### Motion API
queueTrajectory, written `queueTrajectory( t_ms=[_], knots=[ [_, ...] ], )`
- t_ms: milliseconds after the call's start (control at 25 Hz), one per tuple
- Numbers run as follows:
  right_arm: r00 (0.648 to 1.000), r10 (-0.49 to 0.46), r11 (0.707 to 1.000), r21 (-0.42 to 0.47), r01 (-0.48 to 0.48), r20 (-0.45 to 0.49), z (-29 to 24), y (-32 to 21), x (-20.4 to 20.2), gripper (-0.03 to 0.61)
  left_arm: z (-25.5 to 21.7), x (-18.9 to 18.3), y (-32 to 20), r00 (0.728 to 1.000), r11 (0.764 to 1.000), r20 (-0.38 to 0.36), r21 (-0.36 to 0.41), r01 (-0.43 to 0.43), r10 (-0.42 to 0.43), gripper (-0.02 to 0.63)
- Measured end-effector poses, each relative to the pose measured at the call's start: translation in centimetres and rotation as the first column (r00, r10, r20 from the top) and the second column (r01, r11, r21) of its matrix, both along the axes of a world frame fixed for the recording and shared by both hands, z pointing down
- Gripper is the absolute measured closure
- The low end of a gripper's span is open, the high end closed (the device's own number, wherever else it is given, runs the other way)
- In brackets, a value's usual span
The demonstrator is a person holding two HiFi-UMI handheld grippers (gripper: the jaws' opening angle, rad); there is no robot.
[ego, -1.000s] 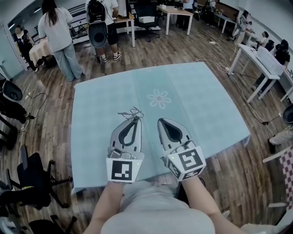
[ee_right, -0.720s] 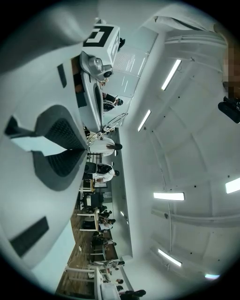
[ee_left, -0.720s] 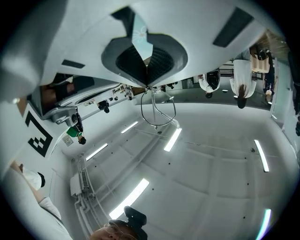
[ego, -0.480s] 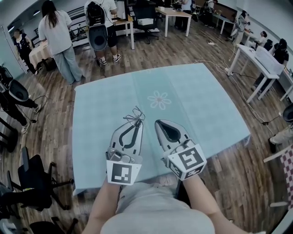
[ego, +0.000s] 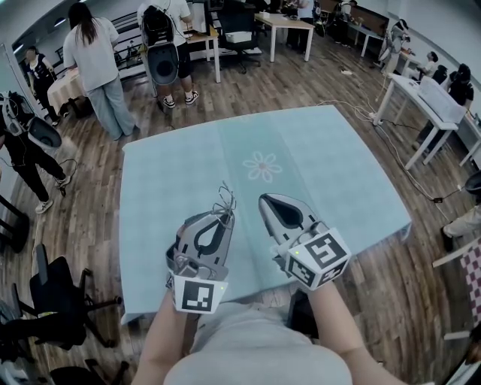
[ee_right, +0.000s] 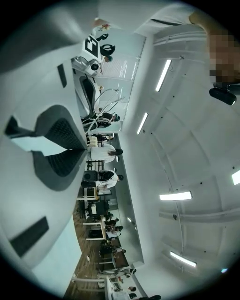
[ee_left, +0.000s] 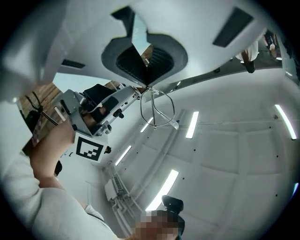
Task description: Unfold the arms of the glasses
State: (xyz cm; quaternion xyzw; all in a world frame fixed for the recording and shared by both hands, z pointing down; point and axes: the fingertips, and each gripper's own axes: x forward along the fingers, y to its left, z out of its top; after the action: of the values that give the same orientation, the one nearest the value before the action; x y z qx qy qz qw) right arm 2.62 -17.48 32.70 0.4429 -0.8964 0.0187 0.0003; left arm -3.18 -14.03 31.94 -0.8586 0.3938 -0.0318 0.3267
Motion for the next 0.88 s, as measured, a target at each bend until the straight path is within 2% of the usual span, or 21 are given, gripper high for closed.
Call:
queueTrajectory(
  t_ms=[360,560,760,840,880],
  knots=[
    [0.993,-0.102,0.995,0.004,0.103,-0.053,-1.4,-1.2,-0.1,0.571,0.2,0.5,0.3,0.997,0.997,0.065,0.064,-0.038,0.033,0.604],
    [0.973,-0.229,0.973,0.016,0.229,0.025,-3.4,-1.3,-1.5,0.569,0.2,0.4,0.6,0.993,0.994,0.113,0.093,-0.056,0.045,0.604],
    [0.962,-0.264,0.964,-0.01,0.265,0.07,-3.6,-2.2,-2.2,0.563,0.5,0.2,0.9,0.991,0.993,0.123,0.104,-0.058,0.045,0.604],
    [0.953,-0.285,0.957,-0.031,0.289,0.103,-3.2,-2.5,-2.8,0.491,0.8,0.0,1.2,0.991,0.992,0.13,0.113,-0.06,0.045,0.604],
    [0.947,-0.297,0.951,-0.047,0.304,0.124,-3.0,-2.7,-3.1,0.482,0.9,0.0,1.3,0.99,0.991,0.135,0.118,-0.062,0.046,0.604]
  ],
)
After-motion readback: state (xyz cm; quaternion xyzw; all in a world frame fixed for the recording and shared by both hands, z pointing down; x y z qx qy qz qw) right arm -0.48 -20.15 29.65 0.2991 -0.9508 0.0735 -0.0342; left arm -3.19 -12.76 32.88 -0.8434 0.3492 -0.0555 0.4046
